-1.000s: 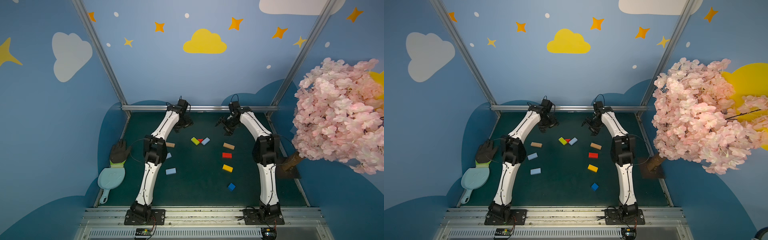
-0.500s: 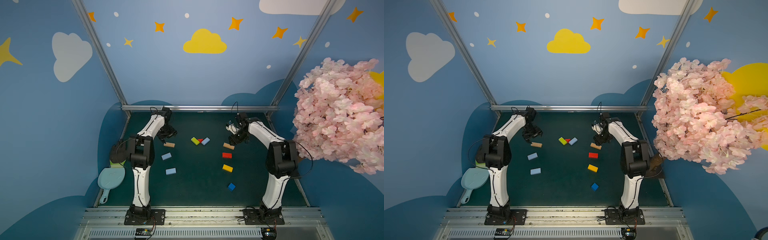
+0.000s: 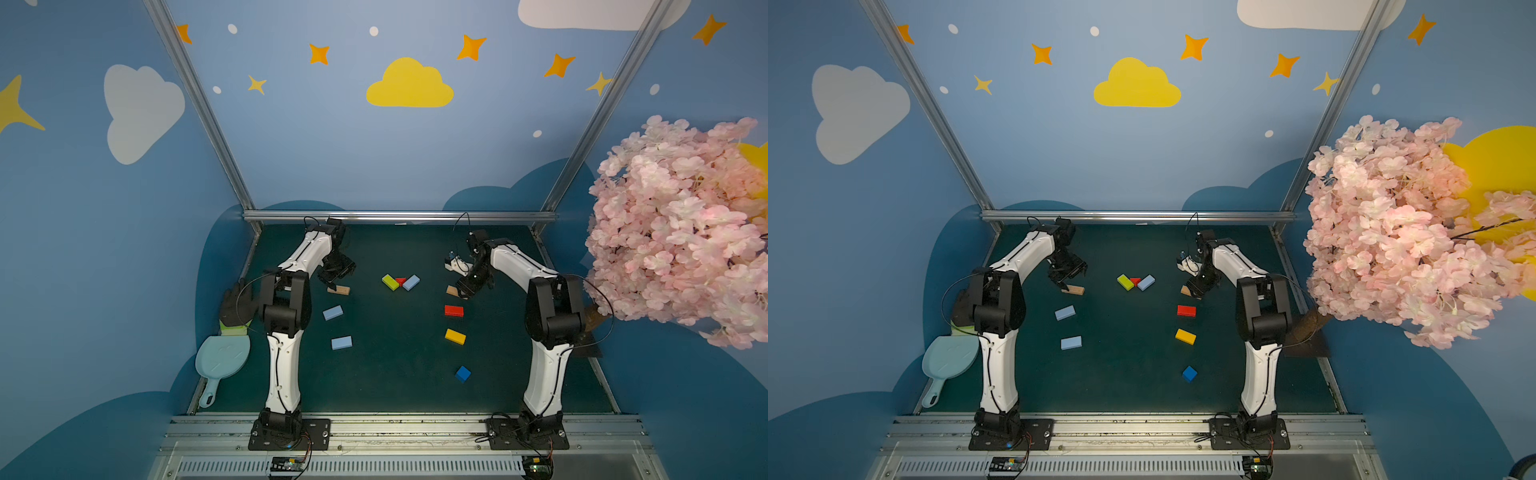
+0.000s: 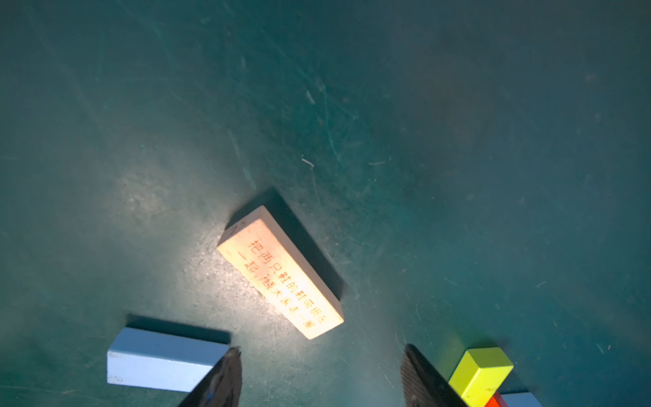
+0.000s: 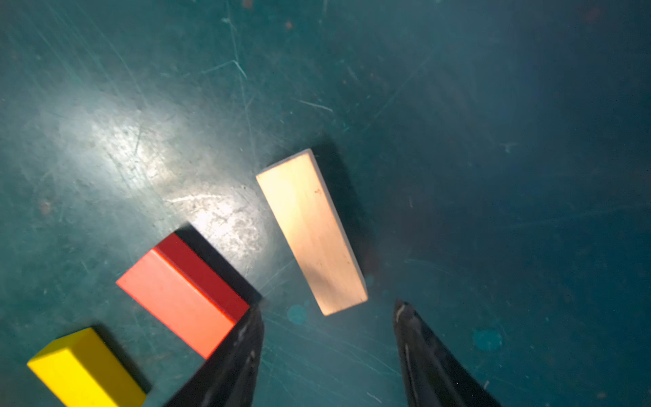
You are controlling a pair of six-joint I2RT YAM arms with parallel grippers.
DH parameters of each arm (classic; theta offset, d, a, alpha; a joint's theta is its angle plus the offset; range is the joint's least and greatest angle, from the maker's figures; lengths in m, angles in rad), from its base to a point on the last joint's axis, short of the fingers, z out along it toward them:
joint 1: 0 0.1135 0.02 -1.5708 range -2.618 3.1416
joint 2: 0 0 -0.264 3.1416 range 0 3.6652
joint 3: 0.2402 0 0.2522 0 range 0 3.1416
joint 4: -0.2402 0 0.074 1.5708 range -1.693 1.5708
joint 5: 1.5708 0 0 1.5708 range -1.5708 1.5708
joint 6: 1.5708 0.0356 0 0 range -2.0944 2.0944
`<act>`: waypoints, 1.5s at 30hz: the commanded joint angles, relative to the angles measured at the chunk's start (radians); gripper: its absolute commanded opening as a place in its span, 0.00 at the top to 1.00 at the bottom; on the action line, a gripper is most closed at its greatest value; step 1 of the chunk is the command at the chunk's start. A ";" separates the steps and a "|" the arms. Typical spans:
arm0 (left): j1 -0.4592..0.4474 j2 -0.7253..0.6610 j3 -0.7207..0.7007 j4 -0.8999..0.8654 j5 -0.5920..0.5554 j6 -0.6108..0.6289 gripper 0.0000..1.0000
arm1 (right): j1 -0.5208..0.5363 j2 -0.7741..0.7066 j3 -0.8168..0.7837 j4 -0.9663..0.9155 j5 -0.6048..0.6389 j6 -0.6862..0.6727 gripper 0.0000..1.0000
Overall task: Assemble a heart with building blocks
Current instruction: Pick up the building block from the center of the board.
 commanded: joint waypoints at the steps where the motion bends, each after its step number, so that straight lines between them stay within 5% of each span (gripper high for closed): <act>1: 0.000 0.028 -0.023 -0.022 0.003 -0.040 0.28 | 0.005 0.026 0.042 -0.012 -0.019 -0.011 0.38; 19: -0.011 0.124 0.004 -0.035 -0.015 -0.053 0.38 | -0.002 0.089 0.057 -0.009 -0.029 -0.013 0.41; 25: -0.009 0.124 -0.013 -0.040 -0.040 -0.022 0.58 | 0.001 0.115 0.059 0.002 0.021 -0.015 0.45; 28: -0.009 0.126 -0.025 -0.039 -0.042 0.015 0.69 | -0.001 0.125 0.066 -0.005 0.016 -0.017 0.60; 34: -0.012 0.115 -0.061 -0.057 -0.052 0.165 0.80 | 0.010 0.113 0.063 -0.016 0.010 0.000 0.99; 45: -0.206 0.020 -0.123 0.047 -0.134 0.753 0.82 | 0.133 0.003 0.041 0.007 0.033 0.111 1.00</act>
